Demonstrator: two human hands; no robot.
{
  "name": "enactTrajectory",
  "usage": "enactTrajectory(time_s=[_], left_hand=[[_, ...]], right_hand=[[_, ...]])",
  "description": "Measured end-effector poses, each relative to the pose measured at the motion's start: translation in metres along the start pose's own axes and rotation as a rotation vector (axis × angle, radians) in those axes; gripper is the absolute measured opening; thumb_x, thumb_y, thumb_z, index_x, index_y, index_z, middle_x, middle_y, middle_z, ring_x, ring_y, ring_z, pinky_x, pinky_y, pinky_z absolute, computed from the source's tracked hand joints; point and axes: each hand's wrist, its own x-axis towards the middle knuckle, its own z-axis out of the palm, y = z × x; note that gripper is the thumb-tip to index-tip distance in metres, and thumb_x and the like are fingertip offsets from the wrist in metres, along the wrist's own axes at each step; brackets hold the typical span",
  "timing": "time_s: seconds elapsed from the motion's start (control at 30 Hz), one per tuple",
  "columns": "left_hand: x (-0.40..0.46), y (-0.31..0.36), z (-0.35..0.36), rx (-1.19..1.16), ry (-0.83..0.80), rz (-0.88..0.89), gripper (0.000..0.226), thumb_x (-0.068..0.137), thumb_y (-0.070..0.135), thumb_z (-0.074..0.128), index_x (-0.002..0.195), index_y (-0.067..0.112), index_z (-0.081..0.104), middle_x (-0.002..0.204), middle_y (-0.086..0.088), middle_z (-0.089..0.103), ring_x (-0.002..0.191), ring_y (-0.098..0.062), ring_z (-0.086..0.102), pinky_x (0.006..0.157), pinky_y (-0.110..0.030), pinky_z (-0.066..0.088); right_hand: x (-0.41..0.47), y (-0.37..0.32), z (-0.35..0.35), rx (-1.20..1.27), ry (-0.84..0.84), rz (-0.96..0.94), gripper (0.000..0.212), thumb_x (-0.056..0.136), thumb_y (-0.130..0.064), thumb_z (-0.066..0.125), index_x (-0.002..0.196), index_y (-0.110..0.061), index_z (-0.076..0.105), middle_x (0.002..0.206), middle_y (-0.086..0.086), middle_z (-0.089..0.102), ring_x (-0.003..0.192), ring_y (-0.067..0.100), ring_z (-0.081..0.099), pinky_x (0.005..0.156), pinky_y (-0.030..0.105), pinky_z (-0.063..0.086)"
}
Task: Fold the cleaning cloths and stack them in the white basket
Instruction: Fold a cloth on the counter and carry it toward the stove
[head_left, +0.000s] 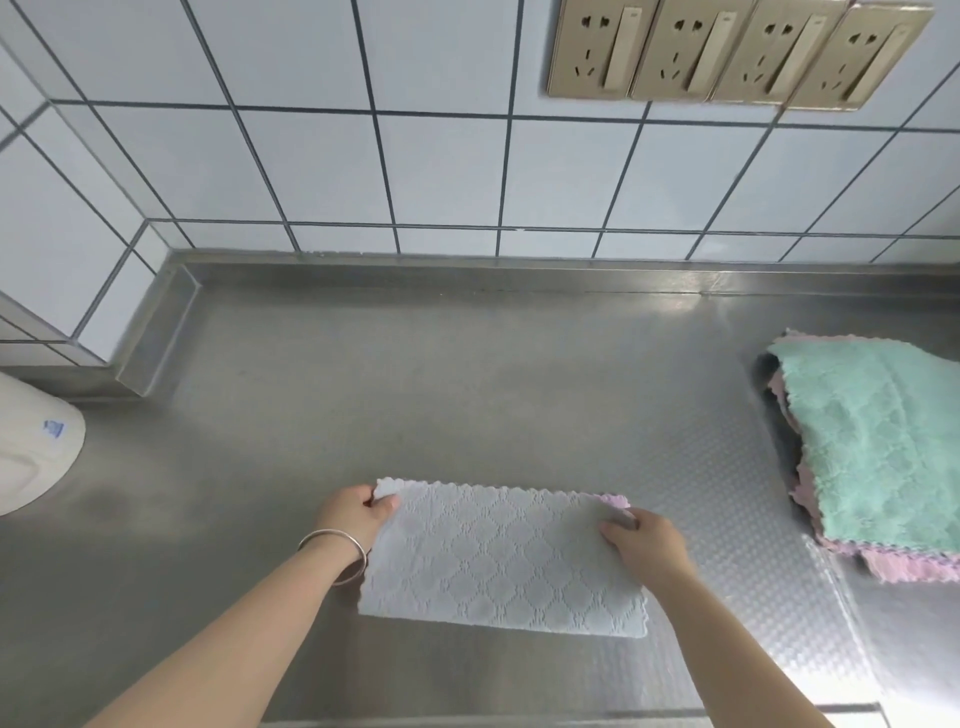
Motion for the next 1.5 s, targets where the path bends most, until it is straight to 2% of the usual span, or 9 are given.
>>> enactTrajectory(time_s=[0.17,0.37,0.63,0.73,0.83,1.0,1.17,1.33,1.5], left_hand=[[0.004,0.0,0.003,0.015,0.014,-0.022,0.03,0.09,0.033,0.056,0.092,0.005,0.067,0.065,-0.006,0.058,0.059,-0.022,0.047,0.054,-0.028,0.031],[0.005,0.003,0.002,0.063,0.012,-0.038,0.032,0.091,0.034,0.055,0.074,0.007,0.058,0.055,-0.002,0.045,0.055,-0.019,0.041,0.05,-0.029,0.027],[0.007,0.001,0.009,-0.003,0.085,-0.046,0.043,0.088,0.033,0.059,0.056,0.012,0.041,0.05,-0.003,0.036,0.05,-0.02,0.034,0.051,-0.03,0.024],[-0.002,0.004,0.013,-0.076,0.162,-0.032,0.028,0.091,0.037,0.052,0.085,0.01,0.058,0.075,-0.005,0.058,0.071,-0.026,0.052,0.065,-0.031,0.037],[-0.018,0.004,0.013,-0.295,0.263,-0.062,0.027,0.093,0.031,0.05,0.11,0.011,0.052,0.094,-0.007,0.058,0.092,-0.03,0.056,0.073,-0.031,0.037],[-0.046,-0.008,0.014,-0.319,0.169,0.05,0.015,0.092,0.016,0.051,0.101,0.026,0.057,0.094,-0.001,0.061,0.087,-0.022,0.056,0.072,-0.027,0.036],[-0.045,-0.018,0.017,-0.161,0.128,0.111,0.024,0.089,0.011,0.055,0.106,0.02,0.069,0.096,0.005,0.059,0.09,-0.016,0.057,0.076,-0.022,0.036],[-0.056,-0.021,0.025,0.058,0.11,0.173,0.045,0.088,0.019,0.057,0.131,0.026,0.05,0.127,0.006,0.046,0.09,-0.01,0.05,0.074,-0.02,0.035],[-0.064,-0.027,0.029,0.268,0.095,0.212,0.066,0.085,0.046,0.056,0.143,0.03,0.028,0.14,0.014,0.027,0.106,-0.011,0.056,0.078,-0.024,0.045]], right_hand=[[0.0,-0.001,0.0,-0.043,0.026,0.015,0.026,0.088,-0.024,0.059,0.1,-0.001,0.064,0.074,0.008,0.058,0.067,0.02,0.048,0.051,0.026,0.032],[0.001,-0.003,0.004,-0.028,0.074,0.064,0.022,0.088,-0.028,0.06,0.079,-0.008,0.059,0.065,0.001,0.051,0.059,0.015,0.045,0.048,0.026,0.031],[-0.009,-0.007,0.006,0.118,0.19,0.178,0.039,0.082,-0.034,0.067,0.106,-0.01,0.048,0.093,0.004,0.053,0.081,0.021,0.049,0.066,0.03,0.037],[-0.015,-0.005,0.007,0.154,0.233,0.172,0.034,0.085,-0.033,0.062,0.103,-0.009,0.046,0.09,0.005,0.053,0.078,0.022,0.049,0.064,0.031,0.038],[-0.019,-0.004,0.009,0.141,0.265,0.142,0.026,0.086,-0.029,0.055,0.099,-0.009,0.043,0.079,0.002,0.05,0.074,0.023,0.051,0.063,0.032,0.042],[-0.032,0.004,0.013,-0.008,0.254,0.15,0.022,0.085,-0.028,0.05,0.097,-0.011,0.04,0.077,0.001,0.051,0.074,0.023,0.054,0.065,0.034,0.044],[-0.045,0.022,0.022,-0.124,0.282,0.092,0.014,0.087,-0.025,0.044,0.093,-0.014,0.041,0.076,0.002,0.057,0.068,0.023,0.056,0.061,0.032,0.044],[-0.049,0.041,0.032,-0.268,0.31,-0.045,0.009,0.094,-0.026,0.041,0.094,-0.017,0.038,0.079,0.0,0.059,0.071,0.025,0.057,0.063,0.032,0.043],[-0.051,0.046,0.037,-0.381,0.332,-0.095,0.011,0.099,-0.029,0.032,0.093,-0.019,0.033,0.083,-0.003,0.059,0.068,0.023,0.057,0.057,0.03,0.039]])
